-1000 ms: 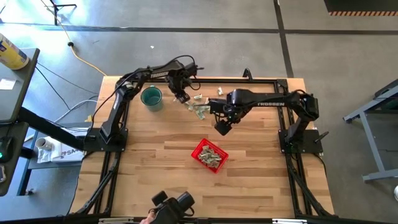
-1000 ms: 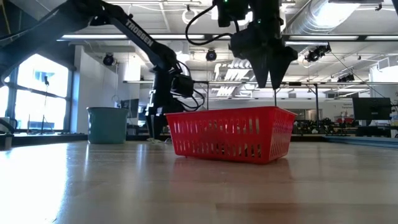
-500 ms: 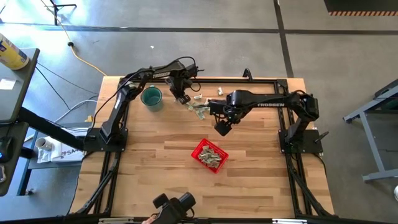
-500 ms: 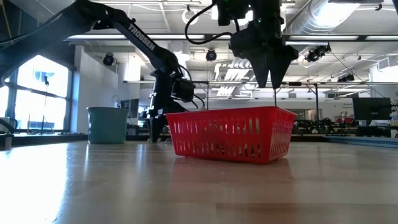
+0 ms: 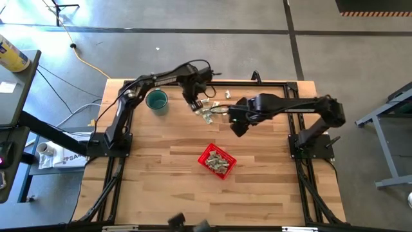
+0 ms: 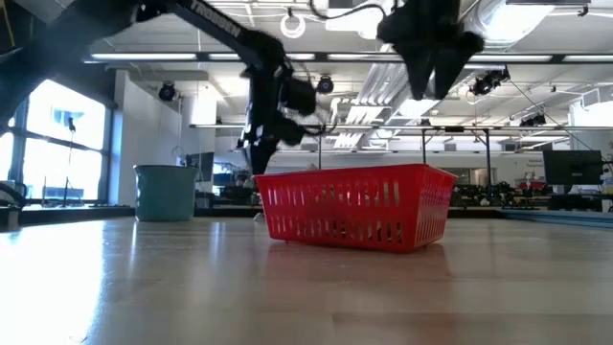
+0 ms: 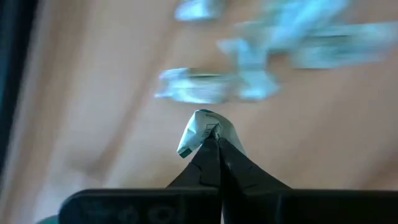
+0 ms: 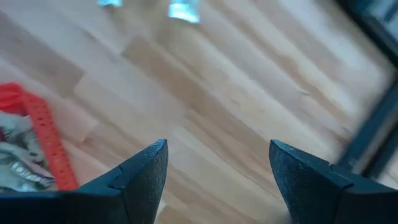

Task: Pick and place Stevia / Truvia into bins
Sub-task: Put the light green stevia packet into the bin, then put the right green stevia packet into the bin

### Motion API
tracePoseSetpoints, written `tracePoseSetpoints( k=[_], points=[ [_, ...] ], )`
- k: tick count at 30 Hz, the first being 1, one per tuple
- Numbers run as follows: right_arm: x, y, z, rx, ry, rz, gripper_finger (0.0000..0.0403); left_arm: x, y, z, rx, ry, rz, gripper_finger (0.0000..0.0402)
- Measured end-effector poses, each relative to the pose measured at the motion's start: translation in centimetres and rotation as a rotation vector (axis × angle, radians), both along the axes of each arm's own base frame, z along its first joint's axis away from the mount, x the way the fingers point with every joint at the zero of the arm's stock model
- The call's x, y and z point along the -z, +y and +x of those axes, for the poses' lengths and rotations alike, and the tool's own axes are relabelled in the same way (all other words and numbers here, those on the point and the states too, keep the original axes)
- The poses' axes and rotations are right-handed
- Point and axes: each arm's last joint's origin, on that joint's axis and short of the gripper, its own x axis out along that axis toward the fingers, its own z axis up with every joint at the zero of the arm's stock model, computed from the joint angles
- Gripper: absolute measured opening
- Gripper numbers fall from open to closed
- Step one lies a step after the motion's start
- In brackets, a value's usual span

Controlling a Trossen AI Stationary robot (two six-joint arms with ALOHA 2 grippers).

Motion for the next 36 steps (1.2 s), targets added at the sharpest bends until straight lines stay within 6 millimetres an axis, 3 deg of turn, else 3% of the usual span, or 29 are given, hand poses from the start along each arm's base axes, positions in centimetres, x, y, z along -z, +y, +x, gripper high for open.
tracePoseSetpoints(
  k=[4, 7, 13, 18, 23, 28, 32, 36],
  points=[
    [-1.6, 1.0, -2.2, 0.086, -0.002, -0.034, 0.0271, -3.3, -5.5, 1.7, 0.121, -0.113, 0.008, 0.0022],
    [-2.3, 1.9, -3.3, 0.125, -0.028, -0.046, 0.0271, -4.5, -10.4, 3.4, 0.204, -0.188, 0.02, 0.0028],
    [-2.4, 3.7, -4.7, 0.157, -0.067, -0.002, 0.0271, -4.3, -20.6, 5.6, 0.373, -0.245, -0.018, 0.0025],
    [-1.4, 5.5, -5.2, 0.142, -0.043, 0.015, 0.0271, -2.6, -25.9, 6.8, 0.451, -0.266, 0.075, 0.0039],
    [0.5, 6.9, -5.7, 0.154, 0.019, 0.043, 0.0271, -1.0, -27.9, 7.3, 0.492, -0.242, 0.102, 0.0116],
    [1.6, 8.0, -6.3, 0.146, 0.069, 0.074, 0.0271, -1.1, -28.5, 6.8, 0.494, -0.211, 0.1, 0.02],
    [1.8, 8.1, -6.4, 0.146, 0.079, 0.083, 0.0271, -2.8, -27.1, 5.3, 0.483, -0.141, 0.142, 0.0245],
    [1.7, 6.7, -6.0, 0.182, 0.081, 0.092, 0.0271, -5.4, -24.2, 4.1, 0.454, -0.174, 0.113, 0.0256]
  ],
)
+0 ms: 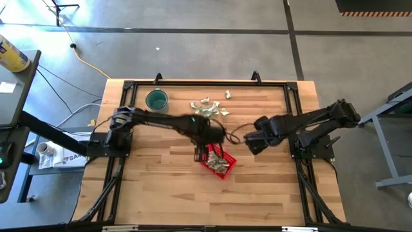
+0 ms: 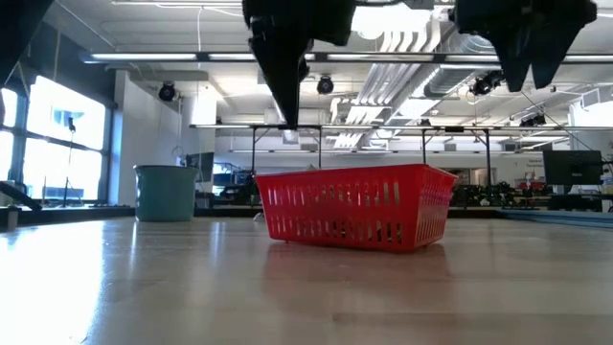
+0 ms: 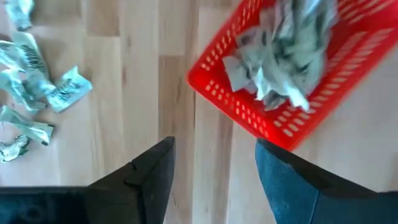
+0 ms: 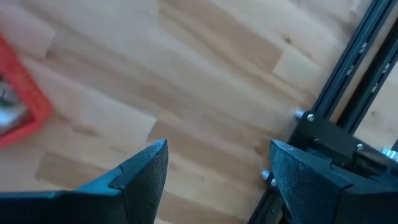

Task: Pick and place Stevia / Truvia into bins
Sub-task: Put the right green stevia packet into the bin

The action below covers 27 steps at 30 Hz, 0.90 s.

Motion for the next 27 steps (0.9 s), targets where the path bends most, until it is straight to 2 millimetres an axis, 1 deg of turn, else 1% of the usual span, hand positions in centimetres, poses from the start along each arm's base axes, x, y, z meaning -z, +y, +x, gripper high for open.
tracePoseSetpoints(
  k=[4, 6, 8, 10, 11, 14, 17, 19, 21, 23, 27],
  points=[
    [0.0, -2.9, 1.0, 0.007, -0.04, 0.006, 0.0271, -4.3, 3.7, -2.1, -0.072, -0.12, -0.065, 0.0242],
    [0.1, -4.9, 1.8, 0.021, -0.101, 0.019, 0.0271, -6.2, 5.5, -3.4, -0.114, -0.175, -0.061, 0.0229],
    [0.2, -7.4, 2.7, 0.055, -0.173, 0.015, 0.0271, -8.2, 7.1, -5.1, -0.159, -0.225, -0.055, 0.0216],
    [0.5, -10.1, 3.6, 0.097, -0.251, 0.011, 0.0271, -10.1, 8.0, -6.9, -0.191, -0.285, -0.049, 0.0202],
    [1.0, -11.4, 4.3, 0.099, -0.284, 0.016, 0.0271, -11.1, 8.3, -7.9, -0.207, -0.32, -0.047, 0.0196],
    [2.8, -15.2, 6.5, 0.077, -0.362, -0.007, 0.0271, -13.3, 8.9, -10.2, -0.248, -0.392, -0.044, 0.0178],
    [5.6, -18.5, 7.6, 0.104, -0.33, -0.026, 0.0271, -14.5, 9.3, -12.2, -0.319, -0.416, -0.016, 0.0164],
    [7.5, -20.7, 8.1, 0.122, -0.329, -0.024, 0.0271, -14.9, 9.6, -13.4, -0.372, -0.404, 0.014, 0.0157],
    [8.7, -22.5, 8.5, 0.127, -0.336, -0.027, 0.0271, -15.1, 9.8, -14.3, -0.417, -0.39, 0.032, 0.0152],
    [9.2, -24.1, 9.1, 0.133, -0.344, -0.054, 0.0271, -15.2, 9.9, -14.9, -0.452, -0.375, 0.037, 0.015],
    [9.1, -27.4, 10.6, 0.108, -0.364, -0.082, 0.0271, -15.4, 9.9, -15.6, -0.489, -0.366, 0.05, 0.0152]
  ],
)
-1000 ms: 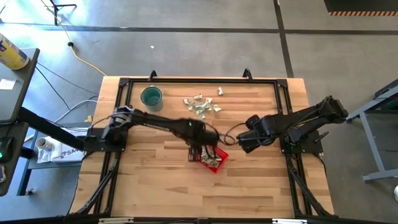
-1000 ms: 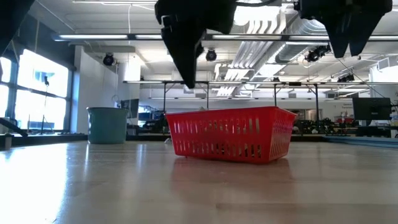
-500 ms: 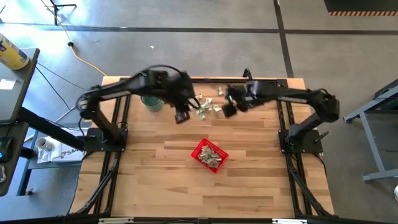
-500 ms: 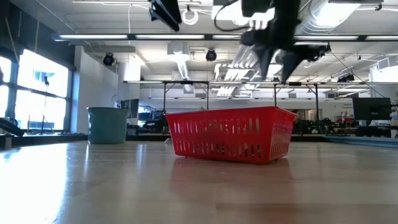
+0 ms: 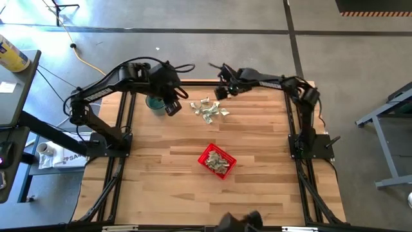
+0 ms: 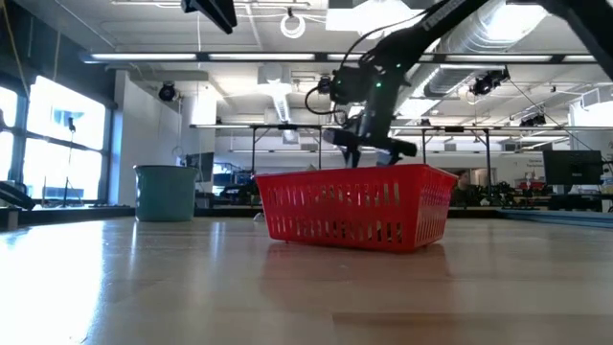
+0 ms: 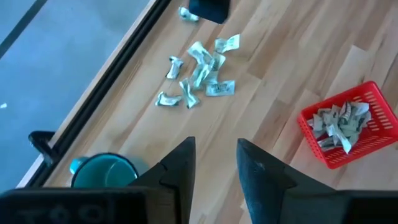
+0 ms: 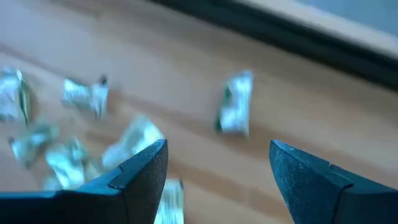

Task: Pick and place Stevia / Truvia into bins
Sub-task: Put the right green stevia packet into the bin

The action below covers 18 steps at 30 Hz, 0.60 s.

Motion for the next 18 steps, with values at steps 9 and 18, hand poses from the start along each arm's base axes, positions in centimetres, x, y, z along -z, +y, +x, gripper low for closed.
tracePoseSetpoints(
  k=[9, 18],
  points=[
    [2.9, -4.5, 2.1, -0.015, 0.182, 0.124, 0.0271, 0.2, 0.0, -0.4, -0.062, 0.035, 0.016, 0.0151],
    [5.0, -6.0, 2.8, -0.036, 0.211, 0.217, 0.0263, 0.0, -0.1, -1.0, -0.11, 0.047, 0.027, 0.015]
  ],
)
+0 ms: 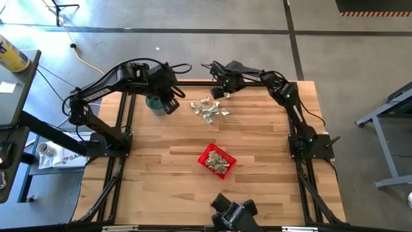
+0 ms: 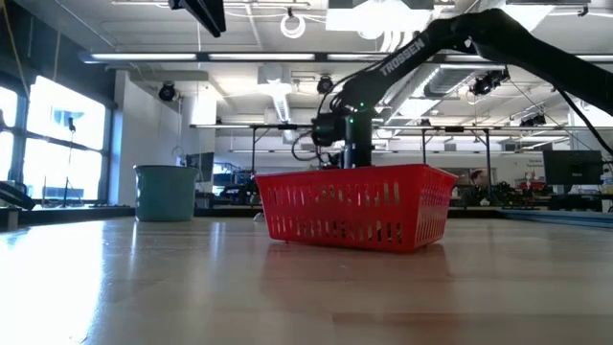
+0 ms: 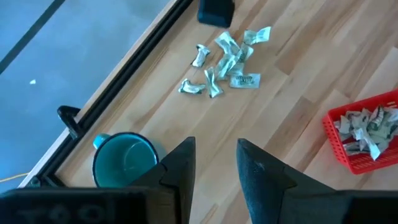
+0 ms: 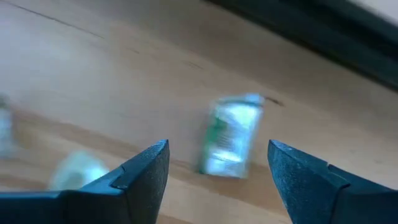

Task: Pick and place Stevia / Truvia into bins
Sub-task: Put the right green stevia packet into the bin

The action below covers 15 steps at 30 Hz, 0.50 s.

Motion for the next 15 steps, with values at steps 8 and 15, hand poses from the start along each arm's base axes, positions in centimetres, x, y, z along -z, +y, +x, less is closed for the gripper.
tracePoseSetpoints(
  k=[8, 15],
  points=[
    [0.6, -1.1, -1.0, 0.012, -0.016, 0.062, 0.0198, -0.4, -0.1, -0.6, -0.012, -0.011, 0.012, 0.015],
    [0.7, -1.6, -1.4, -0.02, -0.041, 0.079, 0.0035, -0.3, 0.0, -0.7, -0.023, 0.006, 0.038, 0.015]
  ],
)
